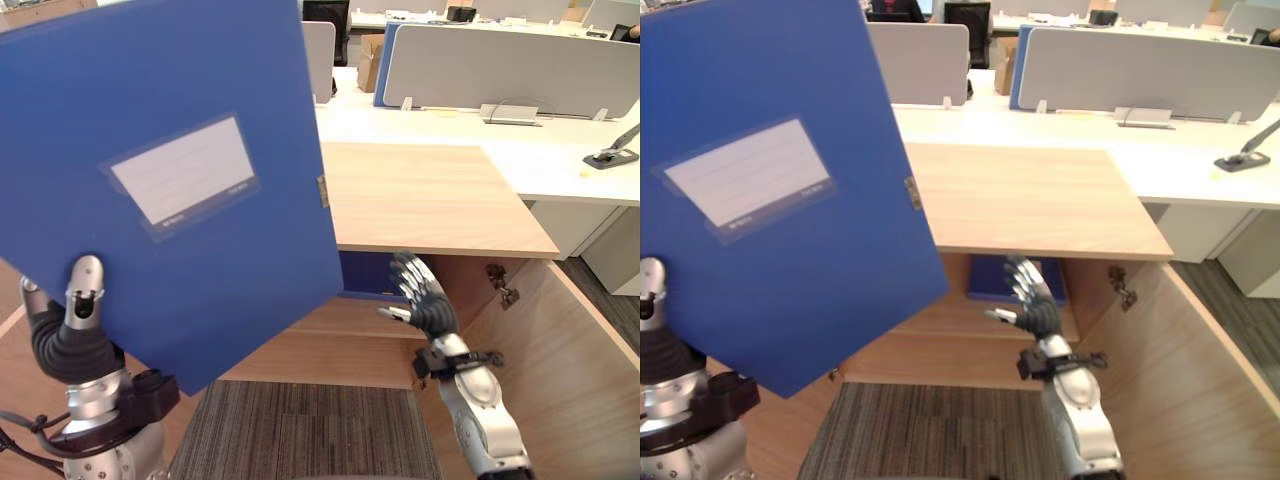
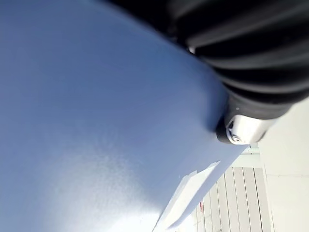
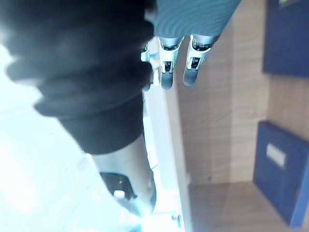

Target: Walk over to the cabinet, pick up the folder, carry it to the office cabinet, place the folder inside the office cabinet, then close the office cabinet door

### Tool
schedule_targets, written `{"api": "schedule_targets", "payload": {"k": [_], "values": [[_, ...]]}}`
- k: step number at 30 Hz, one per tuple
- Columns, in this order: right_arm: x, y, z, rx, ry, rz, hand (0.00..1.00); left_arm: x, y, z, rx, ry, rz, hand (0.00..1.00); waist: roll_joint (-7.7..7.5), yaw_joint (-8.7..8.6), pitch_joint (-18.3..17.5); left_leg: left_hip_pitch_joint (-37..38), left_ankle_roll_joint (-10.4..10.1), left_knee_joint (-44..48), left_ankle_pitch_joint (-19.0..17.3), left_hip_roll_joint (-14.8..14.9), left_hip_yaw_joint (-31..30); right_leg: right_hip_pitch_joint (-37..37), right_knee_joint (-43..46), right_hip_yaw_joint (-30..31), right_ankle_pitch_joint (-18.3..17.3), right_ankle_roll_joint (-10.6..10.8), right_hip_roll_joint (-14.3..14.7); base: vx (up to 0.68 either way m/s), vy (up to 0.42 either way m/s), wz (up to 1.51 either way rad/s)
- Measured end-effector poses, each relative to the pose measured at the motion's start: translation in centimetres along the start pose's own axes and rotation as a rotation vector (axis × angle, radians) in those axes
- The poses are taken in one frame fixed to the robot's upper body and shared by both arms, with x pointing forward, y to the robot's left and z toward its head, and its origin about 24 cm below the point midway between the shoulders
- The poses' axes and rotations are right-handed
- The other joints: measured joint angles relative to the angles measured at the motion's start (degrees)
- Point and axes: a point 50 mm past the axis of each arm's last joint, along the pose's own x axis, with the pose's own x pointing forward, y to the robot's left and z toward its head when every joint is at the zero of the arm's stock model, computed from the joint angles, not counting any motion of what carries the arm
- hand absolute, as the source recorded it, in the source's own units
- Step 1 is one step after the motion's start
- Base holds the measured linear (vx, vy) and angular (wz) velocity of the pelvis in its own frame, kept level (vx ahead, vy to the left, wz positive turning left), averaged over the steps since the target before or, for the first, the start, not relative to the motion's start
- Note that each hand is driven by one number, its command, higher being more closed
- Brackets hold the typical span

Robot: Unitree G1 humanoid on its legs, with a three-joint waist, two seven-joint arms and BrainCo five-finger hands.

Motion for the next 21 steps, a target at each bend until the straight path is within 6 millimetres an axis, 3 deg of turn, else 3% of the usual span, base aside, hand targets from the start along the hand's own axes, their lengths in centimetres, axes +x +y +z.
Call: {"api": "schedule_targets", "payload": {"k": [6, 9, 19, 20, 21], "values": [[4.4, 3.6, 4.4, 0.078, -0.131, 0.372, 0.0, 0.0, -1.1, -0.7, -0.065, 0.051, -0.118, 1.0, -0.22, 0.75, 0.1, 0.0, 0.1, 0.4, -0.2, 0.0, 0.3, 0.0, 0.1, 0.3, 0.0, 0.1, 0.2, -0.01, 0.0, -0.01], [5.3, 4.8, 5.3, 0.094, -0.125, 0.492, 0.0, -0.1, -1.4, -1.2, -0.074, 0.082, -0.153, 1.0, -0.48, 1.28, 0.3, 0.1, 0.1, 0.5, -0.2, -0.1, 0.4, 0.0, 0.1, 0.4, 0.1, 0.1, 0.2, 0.0, 0.0, 0.0], [6.5, 4.8, 4.8, 0.074, 0.121, 0.683, 0.0, -0.3, -1.2, -1.6, -0.067, 0.14, -0.224, 1.0, -1.44, 2.42, 0.2, 0.4, 0.1, 0.5, -0.2, -0.1, 0.4, 0.3, 0.4, 0.4, 0.1, 0.1, 0.1, -0.03, 0.003, 0.0], [6.5, 4.7, 4.8, 0.06, 0.135, 0.69, 1.0, -0.2, -1.2, -1.6, -0.067, 0.141, -0.23, 1.0, -1.45, 2.46, 0.2, 0.4, 0.1, 0.5, -0.2, -0.1, 0.4, 0.3, 0.4, 0.4, 0.1, 0.1, 0.0, -0.04, 0.0, 0.01], [6.6, 4.7, 4.8, 0.052, 0.14, 0.695, 1.0, -0.2, -1.2, -1.6, -0.071, 0.143, -0.233, 1.0, -1.45, 2.52, 0.2, 0.4, 0.1, 0.5, -0.2, -0.1, 0.4, 0.3, 0.4, 0.4, 0.1, 0.1, 0.0, -0.05, -0.001, 0.0]]}}
